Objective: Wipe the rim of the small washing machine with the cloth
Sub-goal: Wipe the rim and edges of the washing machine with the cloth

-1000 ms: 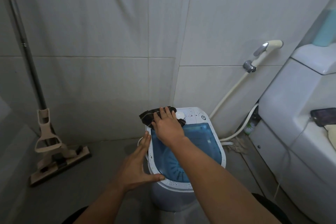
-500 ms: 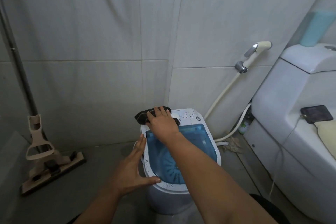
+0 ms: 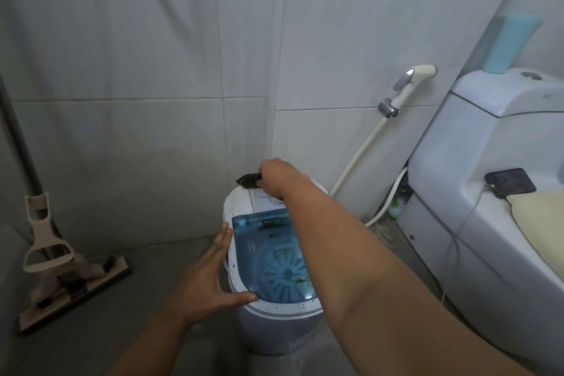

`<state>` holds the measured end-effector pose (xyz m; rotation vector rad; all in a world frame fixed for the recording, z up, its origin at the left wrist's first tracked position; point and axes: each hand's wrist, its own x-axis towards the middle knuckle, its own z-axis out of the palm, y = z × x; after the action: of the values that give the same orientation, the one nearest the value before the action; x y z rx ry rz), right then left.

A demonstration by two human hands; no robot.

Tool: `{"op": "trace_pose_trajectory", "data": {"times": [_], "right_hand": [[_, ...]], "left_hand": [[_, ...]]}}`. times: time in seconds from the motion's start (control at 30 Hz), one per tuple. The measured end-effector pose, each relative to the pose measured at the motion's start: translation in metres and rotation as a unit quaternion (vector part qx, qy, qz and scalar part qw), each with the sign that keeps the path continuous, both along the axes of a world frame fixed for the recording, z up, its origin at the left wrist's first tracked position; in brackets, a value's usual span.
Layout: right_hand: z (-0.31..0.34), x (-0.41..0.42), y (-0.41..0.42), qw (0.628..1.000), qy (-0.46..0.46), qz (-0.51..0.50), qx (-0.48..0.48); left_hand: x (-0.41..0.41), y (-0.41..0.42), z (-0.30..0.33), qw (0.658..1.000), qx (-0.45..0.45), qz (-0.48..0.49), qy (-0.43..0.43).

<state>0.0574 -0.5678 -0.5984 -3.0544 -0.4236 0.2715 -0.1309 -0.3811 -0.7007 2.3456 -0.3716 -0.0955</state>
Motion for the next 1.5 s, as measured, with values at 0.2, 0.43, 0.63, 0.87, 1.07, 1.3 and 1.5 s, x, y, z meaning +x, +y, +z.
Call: {"op": "trace_pose_trajectory", "data": {"times": [0.2,0.43,0.63,0.87,1.07,1.3,1.5], "right_hand": [[-0.019,-0.017,-0.064,0.997,-0.048,-0.049,0.026],[-0.062,-0.041,-0.074,0.990,-0.121,-0.052,0.039],[-0.072,-0.054,-0.079,0.990,-0.123,-0.058,0.040],[-0.071,-0.042,-0.079,0.991,-0.098,-0.080,0.041],[-0.055,-0.018,-0.076,0.991,-0.076,-0.095,0.049],[-0.049,-0.030,-0.088,0.983,-0.092,-0.103,0.124],[-0.049,-0.043,-0.122,0.978,-0.085,-0.116,0.154]], "left_hand": [[0.000,0.000,0.001,1.000,0.002,0.001,-0.008],[-0.002,0.000,0.006,1.000,0.013,0.003,-0.013],[-0.004,-0.001,0.006,1.000,-0.003,0.005,-0.015],[0.002,-0.003,0.002,0.999,-0.034,0.007,0.011],[0.011,-0.007,0.008,0.996,-0.056,0.014,0.065],[0.006,-0.003,0.003,0.999,-0.029,-0.003,0.046],[0.006,0.000,-0.004,0.999,-0.017,-0.001,0.032]]}}
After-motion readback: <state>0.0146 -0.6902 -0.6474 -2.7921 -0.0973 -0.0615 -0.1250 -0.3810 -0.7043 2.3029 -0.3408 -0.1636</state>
